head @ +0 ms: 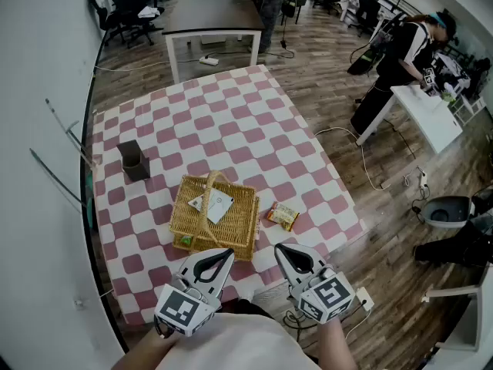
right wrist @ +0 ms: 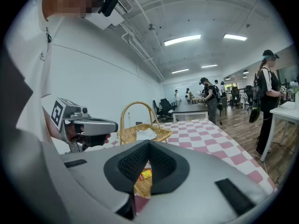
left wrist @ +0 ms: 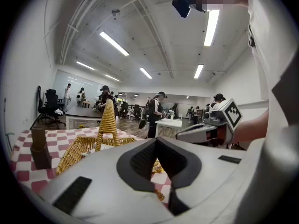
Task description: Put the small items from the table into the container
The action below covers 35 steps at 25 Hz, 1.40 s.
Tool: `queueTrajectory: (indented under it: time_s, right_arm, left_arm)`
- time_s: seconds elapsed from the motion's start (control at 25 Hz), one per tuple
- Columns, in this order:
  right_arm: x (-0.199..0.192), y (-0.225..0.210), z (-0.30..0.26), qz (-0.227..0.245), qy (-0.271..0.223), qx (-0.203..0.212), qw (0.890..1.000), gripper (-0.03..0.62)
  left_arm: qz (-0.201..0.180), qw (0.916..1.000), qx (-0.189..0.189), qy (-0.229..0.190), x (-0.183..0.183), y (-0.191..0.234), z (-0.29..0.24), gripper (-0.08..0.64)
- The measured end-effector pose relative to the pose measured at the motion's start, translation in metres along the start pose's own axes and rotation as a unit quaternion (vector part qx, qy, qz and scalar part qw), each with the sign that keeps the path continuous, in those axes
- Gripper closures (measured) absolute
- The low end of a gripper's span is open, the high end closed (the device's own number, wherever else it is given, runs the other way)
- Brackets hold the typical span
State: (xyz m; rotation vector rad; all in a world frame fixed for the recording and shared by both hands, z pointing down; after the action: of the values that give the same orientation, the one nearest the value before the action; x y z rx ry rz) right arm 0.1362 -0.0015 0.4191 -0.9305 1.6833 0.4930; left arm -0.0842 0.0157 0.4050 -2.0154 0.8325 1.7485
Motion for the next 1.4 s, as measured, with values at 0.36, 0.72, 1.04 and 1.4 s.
queueTrajectory:
  time_s: [0.36, 0.72, 1.04, 1.4]
  right_arm:
    - [-0.046, -0.015, -0.027, 0.034, 0.063, -0.047, 0.996, 0.594]
    - [-0.085, -0.021, -0.055, 0.061, 0.104, -0.034, 0.992, 0.572]
    - [-0.116, -0.029, -0.074, 0.058, 0.131, -0.027, 0.989, 0.552]
    - [-0.154, -0.037, -0.097, 0.08, 0.174, -0.018, 0.981, 0.534]
  left_arm:
    - [0.025, 0.9993, -0.011, 0.027, -0.012, -0.014, -0.018, 0.569]
    - [0.008, 0.9988, -0.006, 0.047, -0.036, -0.021, -0.04, 0.568]
    - [0.007, 0.9959, -0.008, 0.09, -0.058, -0.027, -0.06, 0.569]
    - [0.015, 0.9912, 0.001, 0.131, -0.088, -0.028, -0.076, 0.569]
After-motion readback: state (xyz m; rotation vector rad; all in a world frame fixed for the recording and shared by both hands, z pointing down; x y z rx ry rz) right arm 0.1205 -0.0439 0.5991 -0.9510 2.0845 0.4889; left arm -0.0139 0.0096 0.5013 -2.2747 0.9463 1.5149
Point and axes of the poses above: the fingertips, and each gripper's own axes: z backward along the fingers, y to its left, x out of its top, the point moved 9 cm from there along z, backward along the fingers, and after that the axes turned 6 degrees about -x, right-handed, at the moved point
